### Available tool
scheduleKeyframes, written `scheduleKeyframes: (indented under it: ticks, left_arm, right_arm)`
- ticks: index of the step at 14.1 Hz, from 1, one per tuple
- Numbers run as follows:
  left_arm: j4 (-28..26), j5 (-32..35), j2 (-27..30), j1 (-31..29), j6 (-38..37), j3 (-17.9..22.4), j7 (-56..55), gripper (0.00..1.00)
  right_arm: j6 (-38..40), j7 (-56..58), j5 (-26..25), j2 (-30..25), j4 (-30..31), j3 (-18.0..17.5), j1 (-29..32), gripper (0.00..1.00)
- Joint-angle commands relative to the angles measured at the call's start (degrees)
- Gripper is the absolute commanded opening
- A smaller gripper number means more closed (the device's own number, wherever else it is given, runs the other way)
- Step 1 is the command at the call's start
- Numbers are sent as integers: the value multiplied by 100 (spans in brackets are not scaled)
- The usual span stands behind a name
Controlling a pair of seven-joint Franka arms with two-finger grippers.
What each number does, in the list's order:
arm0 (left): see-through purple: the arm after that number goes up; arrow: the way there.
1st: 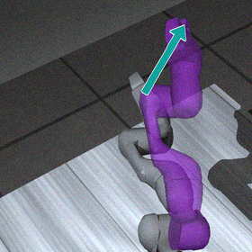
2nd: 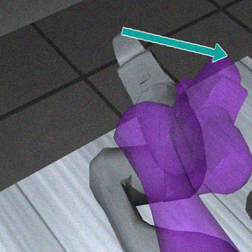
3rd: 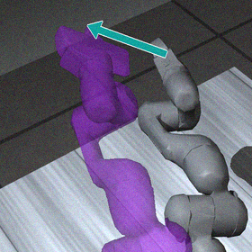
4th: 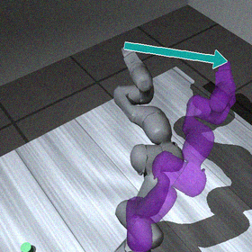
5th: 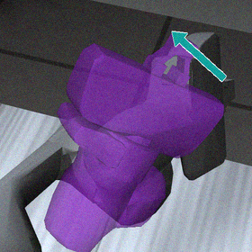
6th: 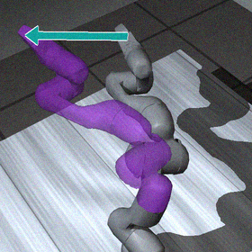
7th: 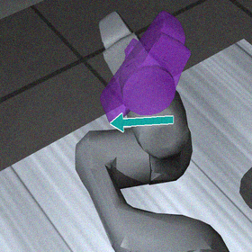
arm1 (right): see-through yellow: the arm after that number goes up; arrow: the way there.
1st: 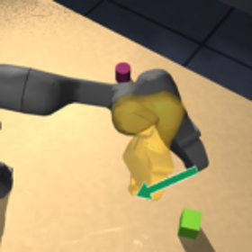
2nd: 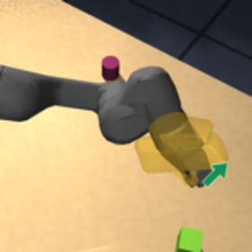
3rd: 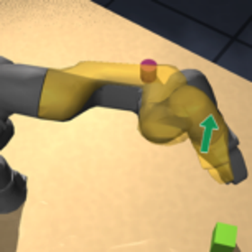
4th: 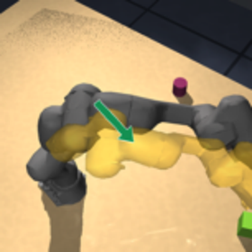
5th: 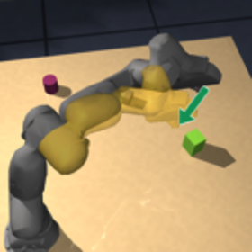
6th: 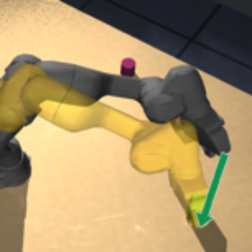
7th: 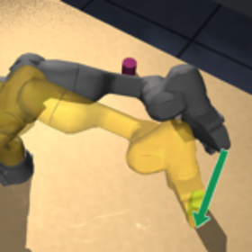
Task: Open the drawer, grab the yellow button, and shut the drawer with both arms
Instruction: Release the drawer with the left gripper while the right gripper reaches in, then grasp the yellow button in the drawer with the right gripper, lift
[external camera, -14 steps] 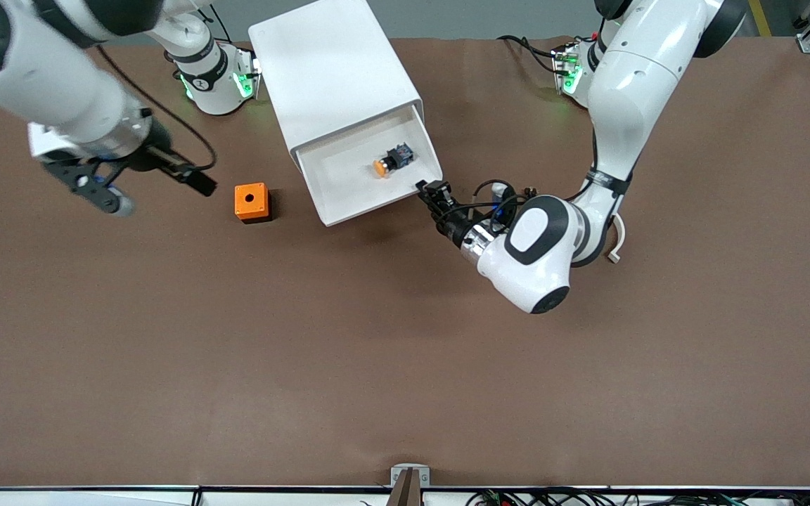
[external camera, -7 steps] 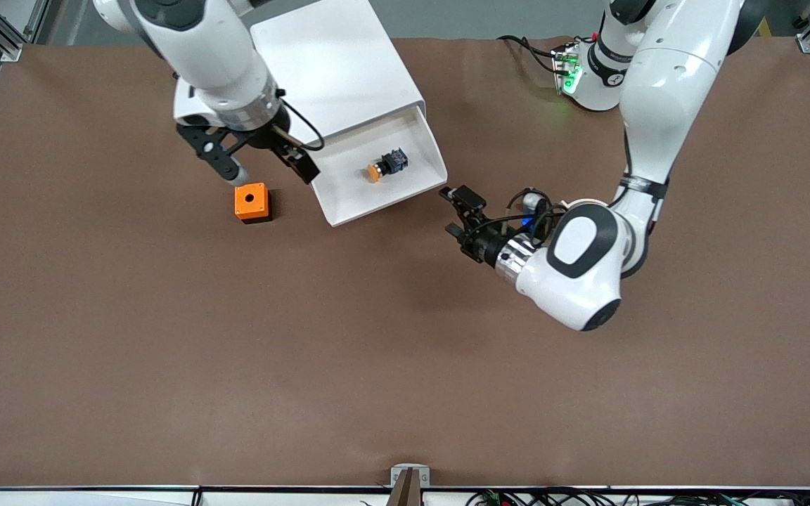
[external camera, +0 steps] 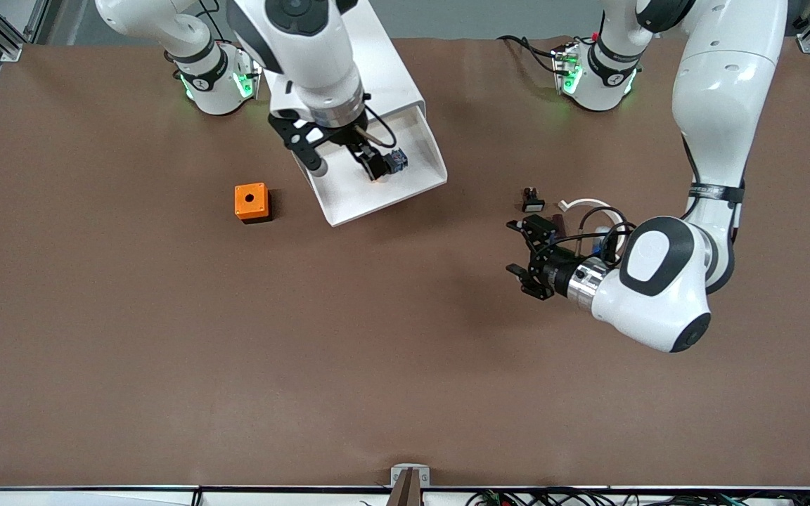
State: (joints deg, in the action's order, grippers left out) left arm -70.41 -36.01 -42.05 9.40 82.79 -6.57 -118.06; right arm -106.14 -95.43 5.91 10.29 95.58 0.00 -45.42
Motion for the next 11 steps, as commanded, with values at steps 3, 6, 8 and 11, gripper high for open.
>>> scheduleKeyframes:
  ticks: [3,6,8,11]
  left_arm:
    - [-8,568,110,71,106,306,1195,100]
    - [-8,1111,119,79,149,288,1688,100]
    - [-8,1332,223,149,255,288,2013,100]
    - [-8,1412,373,141,404,297,2383,100]
  right_arm:
    - [-205,-309,15,385,-57,88,-406,100]
    - [-214,-309,-2,632,-101,96,-520,100]
    - [-258,-309,-11,729,-101,96,-582,100]
    - [-258,-309,-11,791,-101,96,-591,100]
